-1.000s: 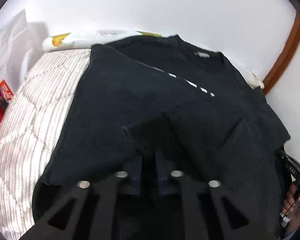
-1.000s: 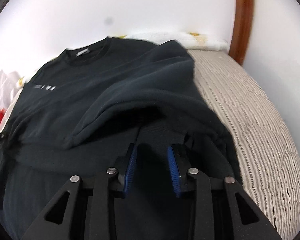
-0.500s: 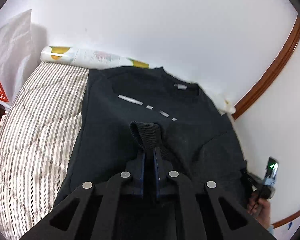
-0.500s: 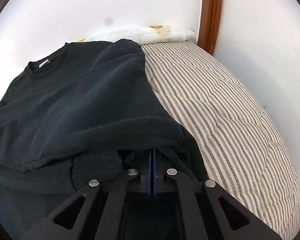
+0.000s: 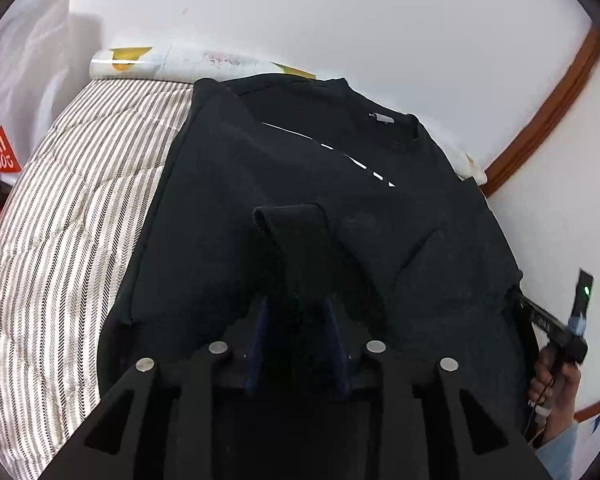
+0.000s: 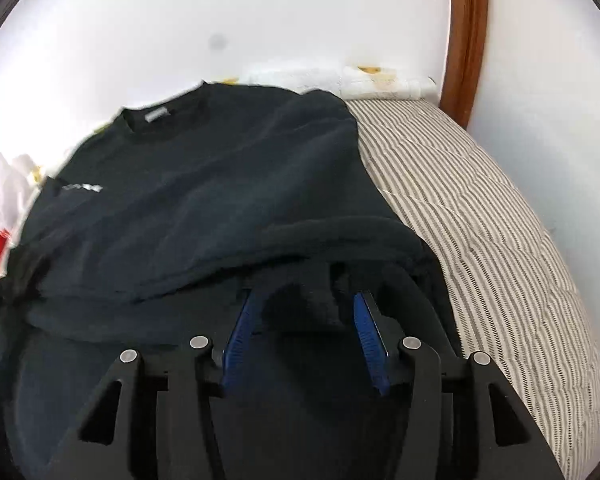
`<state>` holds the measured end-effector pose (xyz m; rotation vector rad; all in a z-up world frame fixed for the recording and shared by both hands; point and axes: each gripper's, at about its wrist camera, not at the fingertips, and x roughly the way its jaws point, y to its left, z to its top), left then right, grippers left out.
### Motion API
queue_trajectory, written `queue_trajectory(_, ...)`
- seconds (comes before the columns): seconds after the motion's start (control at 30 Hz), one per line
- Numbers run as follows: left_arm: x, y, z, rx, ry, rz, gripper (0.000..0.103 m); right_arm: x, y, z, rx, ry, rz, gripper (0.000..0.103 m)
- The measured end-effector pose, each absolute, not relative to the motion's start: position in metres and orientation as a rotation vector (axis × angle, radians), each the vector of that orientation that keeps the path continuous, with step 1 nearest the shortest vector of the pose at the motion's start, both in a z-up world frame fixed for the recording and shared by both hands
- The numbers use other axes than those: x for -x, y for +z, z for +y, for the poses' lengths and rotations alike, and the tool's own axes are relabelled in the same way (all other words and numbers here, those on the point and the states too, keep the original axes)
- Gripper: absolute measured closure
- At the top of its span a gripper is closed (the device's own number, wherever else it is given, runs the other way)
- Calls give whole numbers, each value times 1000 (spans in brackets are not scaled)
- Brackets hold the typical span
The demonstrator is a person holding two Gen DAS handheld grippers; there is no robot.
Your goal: Fold small clothes
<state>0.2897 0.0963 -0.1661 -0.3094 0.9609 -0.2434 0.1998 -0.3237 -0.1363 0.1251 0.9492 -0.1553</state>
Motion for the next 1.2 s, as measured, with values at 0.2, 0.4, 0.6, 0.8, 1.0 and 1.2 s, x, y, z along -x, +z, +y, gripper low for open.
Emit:
queue_trajectory(0.2, -287, -164, 91, 326, -301, 936, 68, -222, -148, -327, -208, -156, 951, 66)
queue_trajectory(0.4, -306, -166, 89, 289, -239, 925, 69, -214, -146, -331, -158, -181, 934, 88)
queue_trajectory(0.6, -323, -162, 81, 295, -222, 902, 72, -211, -149, -336, -169, -174, 934, 94)
queue_trajectory(0.8, -330, -140, 80, 274, -212, 855, 96, -216, -142, -340, -177, -177, 904, 98)
queue_trajectory(1.0, -328, -132, 102, 377, -281, 843, 96, -216, -138, -349, -199, -220, 883, 102)
queue_trajectory(1.2, -314, -126, 106, 310, -227, 819, 96, -218, -140, -347, -156, -250, 887, 102)
